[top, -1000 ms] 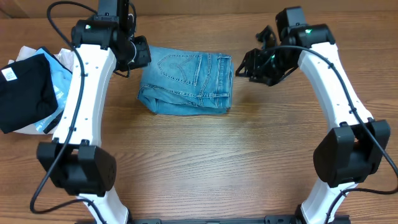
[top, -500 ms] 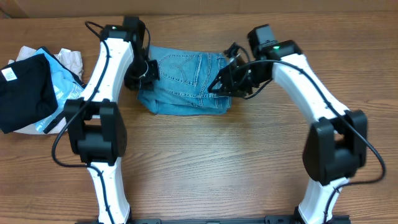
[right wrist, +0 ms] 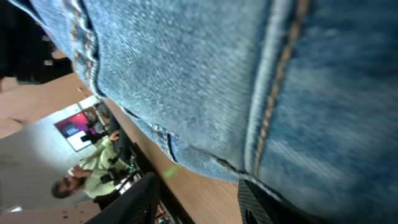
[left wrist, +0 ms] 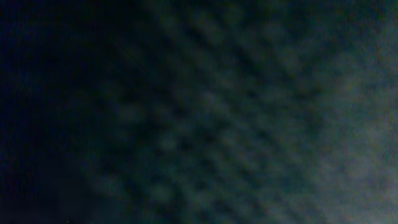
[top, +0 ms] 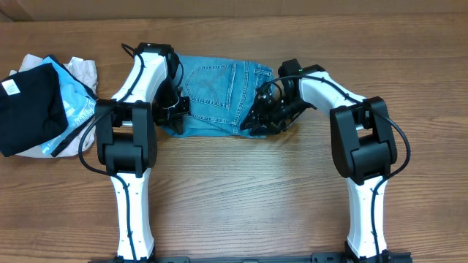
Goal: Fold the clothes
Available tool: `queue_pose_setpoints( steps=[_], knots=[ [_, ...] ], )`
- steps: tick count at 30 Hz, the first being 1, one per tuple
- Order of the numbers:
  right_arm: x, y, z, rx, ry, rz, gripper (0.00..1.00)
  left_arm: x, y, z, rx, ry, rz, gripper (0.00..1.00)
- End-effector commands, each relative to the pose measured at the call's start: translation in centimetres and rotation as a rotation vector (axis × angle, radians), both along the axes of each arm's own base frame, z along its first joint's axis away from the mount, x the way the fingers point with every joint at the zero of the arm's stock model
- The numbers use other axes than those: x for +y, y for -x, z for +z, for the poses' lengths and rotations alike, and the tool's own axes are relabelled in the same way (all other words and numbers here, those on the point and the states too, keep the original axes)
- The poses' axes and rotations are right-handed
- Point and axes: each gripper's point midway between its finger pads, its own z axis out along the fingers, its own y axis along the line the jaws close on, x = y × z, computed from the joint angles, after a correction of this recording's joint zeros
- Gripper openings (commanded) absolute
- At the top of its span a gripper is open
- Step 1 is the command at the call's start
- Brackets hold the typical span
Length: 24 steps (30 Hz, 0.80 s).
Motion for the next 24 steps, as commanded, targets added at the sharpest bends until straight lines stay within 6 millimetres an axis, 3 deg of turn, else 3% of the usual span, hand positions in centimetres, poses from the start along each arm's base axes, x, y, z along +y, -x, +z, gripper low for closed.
queue_pose_setpoints(
  steps=[1, 11, 17, 20, 24],
  knots=[
    [-1.7, -0.8, -1.2, 0.014, 0.035, -0.04, 0.46, 2.5, 1.0, -3.0, 0.078, -0.064, -0.015, 0.04],
    [-3.6, -2.0, -2.1, -0.021, 0.089, -0.07, 0.46, 3.5, 3.5, -1.5, 0.193, -0.054, -0.025, 0.04],
    [-5.4, -2.3, -3.9, -0.042, 0.242, -0.075, 0.46, 3.3, 3.0, -0.5, 0.161, -0.043, -0.023, 0.04],
    [-6.8, -3.0, -4.0, -0.066, 0.324, -0.075, 0.5, 3.0, 1.5, 2.2, 0.046, -0.024, -0.038, 0.04],
    [-9.6, -5.7, -2.0, -0.125, 0.436, -0.109, 0.5, 2.6, -0.2, 8.2, -0.156, 0.007, -0.045, 0.04]
  ],
)
